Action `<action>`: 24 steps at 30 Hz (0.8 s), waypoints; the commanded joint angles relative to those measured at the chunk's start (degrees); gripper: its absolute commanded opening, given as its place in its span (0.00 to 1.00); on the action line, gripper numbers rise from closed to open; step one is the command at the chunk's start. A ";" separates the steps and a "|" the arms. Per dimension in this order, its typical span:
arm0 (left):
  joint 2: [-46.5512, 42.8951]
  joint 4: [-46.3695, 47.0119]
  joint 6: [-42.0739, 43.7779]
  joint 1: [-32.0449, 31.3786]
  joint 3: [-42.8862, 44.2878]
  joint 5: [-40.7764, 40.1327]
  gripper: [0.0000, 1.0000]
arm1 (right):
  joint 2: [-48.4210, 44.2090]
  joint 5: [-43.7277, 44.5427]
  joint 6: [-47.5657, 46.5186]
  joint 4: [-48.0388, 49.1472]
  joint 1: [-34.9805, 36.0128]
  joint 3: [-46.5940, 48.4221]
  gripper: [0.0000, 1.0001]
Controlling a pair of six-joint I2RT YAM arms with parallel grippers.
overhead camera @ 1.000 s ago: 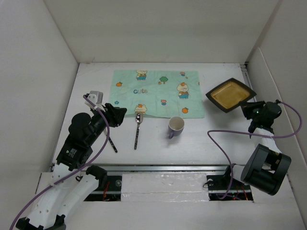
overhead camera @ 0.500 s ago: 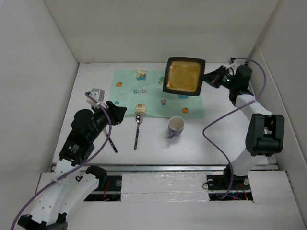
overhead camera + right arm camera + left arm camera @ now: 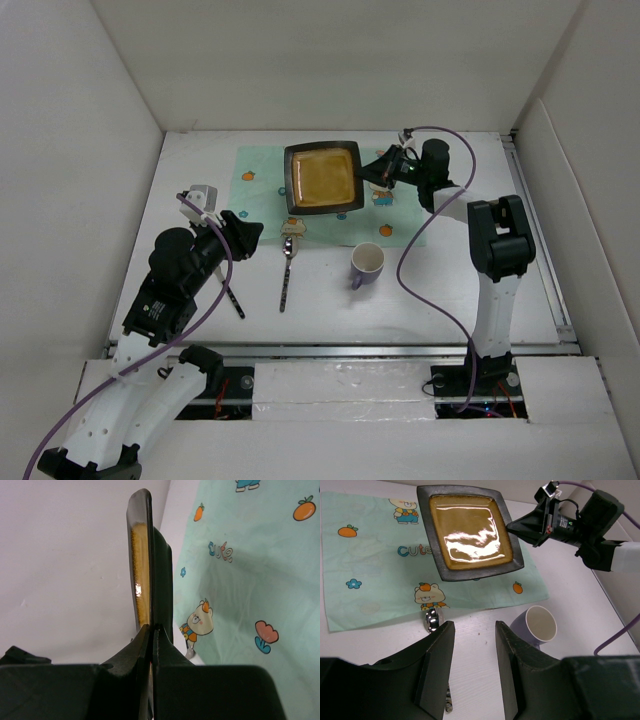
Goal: Set the dinner table for one person
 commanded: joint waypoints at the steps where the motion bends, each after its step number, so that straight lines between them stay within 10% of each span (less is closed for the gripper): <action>1: 0.13 2.32 0.77 0.24 -0.38 0.00 0.35 | 0.72 1.46 6.71 12.62 0.77 4.99 0.00; 24: 0.84 2.32 0.85 0.24 -0.47 0.44 0.36 | 12.95 6.57 1.35 0.85 3.14 14.84 0.00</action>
